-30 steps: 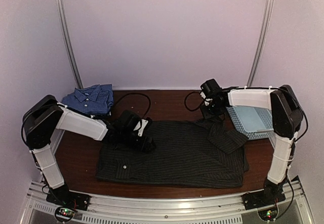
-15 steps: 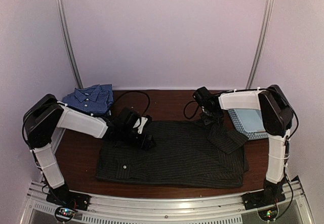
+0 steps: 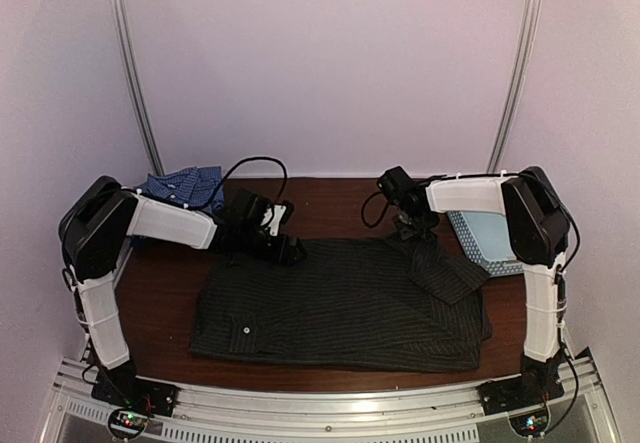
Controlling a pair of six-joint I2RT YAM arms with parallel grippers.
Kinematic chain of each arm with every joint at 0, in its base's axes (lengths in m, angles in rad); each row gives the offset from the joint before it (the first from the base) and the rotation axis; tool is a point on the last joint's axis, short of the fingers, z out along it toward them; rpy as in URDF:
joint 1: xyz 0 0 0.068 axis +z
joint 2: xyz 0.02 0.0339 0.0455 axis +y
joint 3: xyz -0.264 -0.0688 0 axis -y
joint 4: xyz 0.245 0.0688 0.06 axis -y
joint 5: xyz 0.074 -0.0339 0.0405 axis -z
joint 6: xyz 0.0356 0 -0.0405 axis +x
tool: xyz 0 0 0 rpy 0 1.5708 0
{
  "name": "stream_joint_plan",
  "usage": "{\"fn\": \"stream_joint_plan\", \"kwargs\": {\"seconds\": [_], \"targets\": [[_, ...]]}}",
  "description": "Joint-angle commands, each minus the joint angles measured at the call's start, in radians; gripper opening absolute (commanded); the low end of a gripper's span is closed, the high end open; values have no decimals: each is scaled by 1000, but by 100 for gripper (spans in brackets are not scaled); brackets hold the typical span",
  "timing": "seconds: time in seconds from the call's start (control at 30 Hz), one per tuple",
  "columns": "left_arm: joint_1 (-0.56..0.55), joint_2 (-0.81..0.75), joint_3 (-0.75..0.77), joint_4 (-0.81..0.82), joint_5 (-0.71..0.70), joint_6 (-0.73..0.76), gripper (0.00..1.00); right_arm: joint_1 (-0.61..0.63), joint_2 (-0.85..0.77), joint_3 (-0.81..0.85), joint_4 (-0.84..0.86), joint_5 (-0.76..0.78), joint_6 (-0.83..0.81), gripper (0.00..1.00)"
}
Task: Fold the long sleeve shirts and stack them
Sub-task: Adjust the sleeve at the center of the board.
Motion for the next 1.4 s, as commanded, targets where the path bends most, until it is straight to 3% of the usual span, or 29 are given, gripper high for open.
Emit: {"fn": "stream_joint_plan", "kwargs": {"seconds": [0.0,0.27,0.63,1.37], "targets": [[28,79,66,35,18,21,75,-26,27,51,5,9,16,48],[43,159,85,38,-36,13,74,-69,47,86,-6,-23,80,48],[45,163,-20,84,-118,-32,74,-152,77,120,-25,-103,142,47],[45,97,-208,144,-267,-72,74,-227,71,155,-88,-16,165,50]]}}
